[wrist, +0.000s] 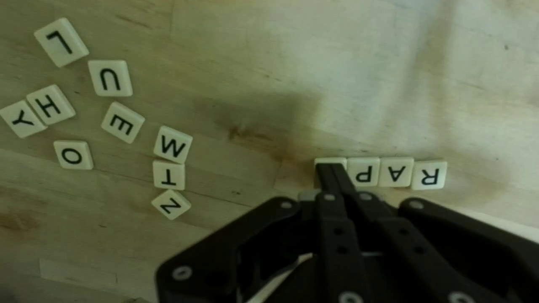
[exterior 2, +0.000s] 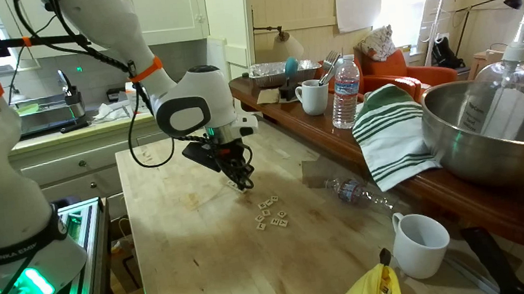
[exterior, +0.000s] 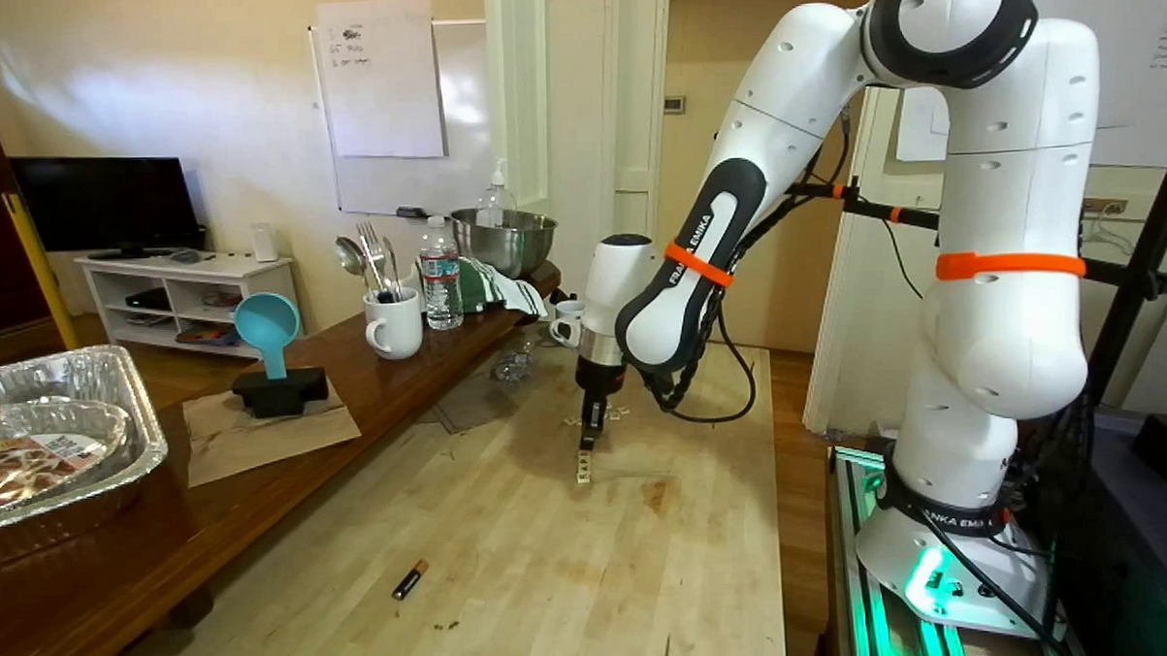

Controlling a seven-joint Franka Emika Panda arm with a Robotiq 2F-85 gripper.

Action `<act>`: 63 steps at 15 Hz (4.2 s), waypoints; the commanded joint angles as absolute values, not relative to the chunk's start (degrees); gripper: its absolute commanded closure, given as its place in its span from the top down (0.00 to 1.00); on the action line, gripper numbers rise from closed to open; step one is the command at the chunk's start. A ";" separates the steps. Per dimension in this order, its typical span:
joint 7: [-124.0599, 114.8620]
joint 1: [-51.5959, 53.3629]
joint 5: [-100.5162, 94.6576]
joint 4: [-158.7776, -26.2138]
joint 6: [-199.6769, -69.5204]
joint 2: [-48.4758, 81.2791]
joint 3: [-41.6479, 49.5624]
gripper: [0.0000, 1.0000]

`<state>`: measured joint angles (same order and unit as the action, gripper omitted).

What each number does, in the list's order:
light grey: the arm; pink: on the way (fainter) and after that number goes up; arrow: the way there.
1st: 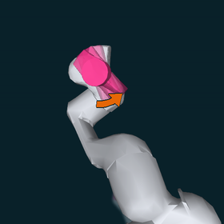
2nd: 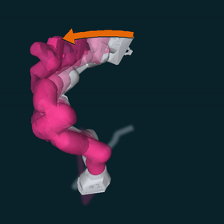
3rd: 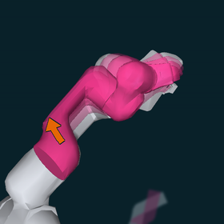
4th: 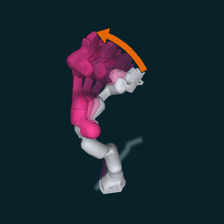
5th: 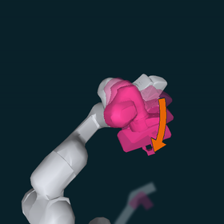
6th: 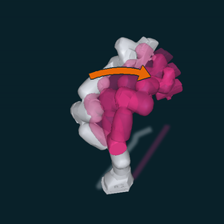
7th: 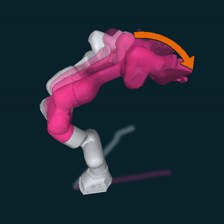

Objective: Push the last word tile in the sequence to the right

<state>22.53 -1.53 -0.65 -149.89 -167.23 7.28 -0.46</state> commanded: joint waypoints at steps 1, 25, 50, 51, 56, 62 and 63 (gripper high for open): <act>24.23 -3.51 0.69 -149.06 -170.69 10.24 -2.43 0.00; 12.12 -3.60 -12.52 -147.19 -167.23 9.03 4.29 0.00; 11.25 -5.10 -9.30 -143.34 -165.31 13.66 4.35 0.00; 10.71 -5.07 -9.94 -142.92 -165.32 13.70 5.24 0.00; 12.01 -5.65 -7.91 -145.02 -163.78 9.89 3.97 0.00; 13.88 -4.65 -4.70 -148.96 -163.59 4.73 -0.96 0.00; 14.91 -4.61 -2.76 -149.39 -163.15 4.31 -2.26 0.00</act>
<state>11.80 -5.09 -7.44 -146.75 -166.01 7.91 0.17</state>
